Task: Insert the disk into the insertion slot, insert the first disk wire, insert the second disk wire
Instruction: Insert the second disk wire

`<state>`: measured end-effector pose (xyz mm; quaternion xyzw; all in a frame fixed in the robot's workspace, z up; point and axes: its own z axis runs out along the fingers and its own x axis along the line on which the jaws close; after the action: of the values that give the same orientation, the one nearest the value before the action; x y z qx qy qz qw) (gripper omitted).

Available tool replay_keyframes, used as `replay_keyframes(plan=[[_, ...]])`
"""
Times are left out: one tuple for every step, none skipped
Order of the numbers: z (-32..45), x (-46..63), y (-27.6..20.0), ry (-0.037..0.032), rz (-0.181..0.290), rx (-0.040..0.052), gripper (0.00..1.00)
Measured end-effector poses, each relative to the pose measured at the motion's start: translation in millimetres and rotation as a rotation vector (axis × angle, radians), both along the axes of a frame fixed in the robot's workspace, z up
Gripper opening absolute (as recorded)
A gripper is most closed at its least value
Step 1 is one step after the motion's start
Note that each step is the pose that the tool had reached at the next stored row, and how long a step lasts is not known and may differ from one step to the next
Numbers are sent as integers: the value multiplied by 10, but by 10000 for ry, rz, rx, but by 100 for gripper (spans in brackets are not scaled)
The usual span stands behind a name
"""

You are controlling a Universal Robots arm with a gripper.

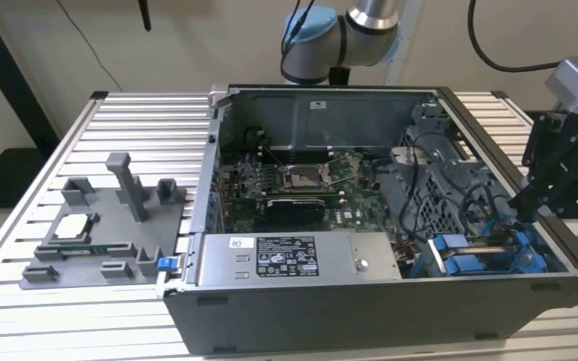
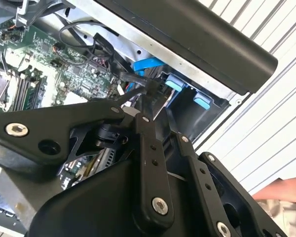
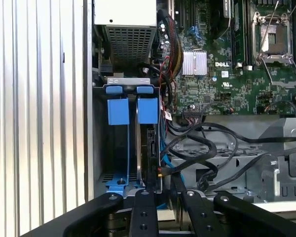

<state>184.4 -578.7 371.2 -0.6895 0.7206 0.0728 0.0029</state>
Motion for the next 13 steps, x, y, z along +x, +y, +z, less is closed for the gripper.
replay_keyframes(plan=[[0, 5, 2, 0, 0, -14, 100], [0, 10, 5, 0, 0, -27, 100], [1, 16, 7, 0, 0, -42, 100], [1, 21, 8, 0, 0, -51, 100], [2, 27, 10, 1, 0, -56, 100], [2, 33, 11, 2, 0, -60, 100], [2, 39, 11, 2, 0, -62, 100], [2, 45, 11, 4, 0, -64, 100], [3, 51, 11, 5, 0, -65, 100], [3, 56, 12, 7, 0, -64, 100], [4, 63, 12, 8, 0, -64, 100], [3, 70, 12, 10, -1, -62, 100], [2, 80, 12, 11, 0, -61, 100]])
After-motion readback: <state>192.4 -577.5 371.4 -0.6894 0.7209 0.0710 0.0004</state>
